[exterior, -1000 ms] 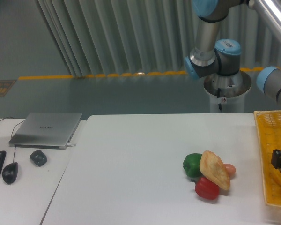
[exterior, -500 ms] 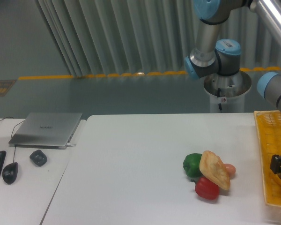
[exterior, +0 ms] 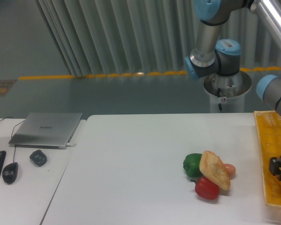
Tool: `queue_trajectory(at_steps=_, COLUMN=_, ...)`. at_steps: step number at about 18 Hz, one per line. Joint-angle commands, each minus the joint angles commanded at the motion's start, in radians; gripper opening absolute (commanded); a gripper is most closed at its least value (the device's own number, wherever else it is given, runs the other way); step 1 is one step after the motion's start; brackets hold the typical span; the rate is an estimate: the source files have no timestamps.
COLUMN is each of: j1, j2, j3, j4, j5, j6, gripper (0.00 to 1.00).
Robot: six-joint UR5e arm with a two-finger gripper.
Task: Place the yellow pepper on the table
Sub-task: 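Close the gripper on the yellow pepper inside the crate, then lift the yellow pepper out of the crate and carry it over the table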
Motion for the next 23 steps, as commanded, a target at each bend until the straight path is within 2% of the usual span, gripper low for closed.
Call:
queue_trajectory(at_steps=3, j1=0.000, j2=0.002, j3=0.002, j4=-0.002, j5=0.000, j6=0.002, gripper=0.63)
queue_trajectory(at_steps=6, j1=0.005, j2=0.014, j3=0.015, j4=-0.008, j5=-0.020, j6=0.008, gripper=0.62)
queue_trajectory(at_steps=7, j1=0.008, j2=0.020, j3=0.018, j4=-0.011, j5=-0.018, j6=0.008, gripper=0.58)
queue_trajectory(at_steps=13, j1=0.014, j2=0.054, j3=0.077, j4=-0.147, j5=-0.020, j6=0.043, gripper=0.57)
queue_trajectory(at_steps=16, j1=0.015, j2=0.089, j3=0.089, j4=-0.205, j5=-0.040, j6=0.058, gripper=0.57)
queue_trajectory(at_steps=20, j1=0.012, j2=0.158, j3=0.095, j4=-0.291, j5=-0.133, j6=0.172, gripper=0.56)
queue_trajectory(at_steps=23, j1=-0.018, j2=0.175, j3=0.098, j4=-0.350, j5=-0.138, j6=0.236, gripper=0.56)
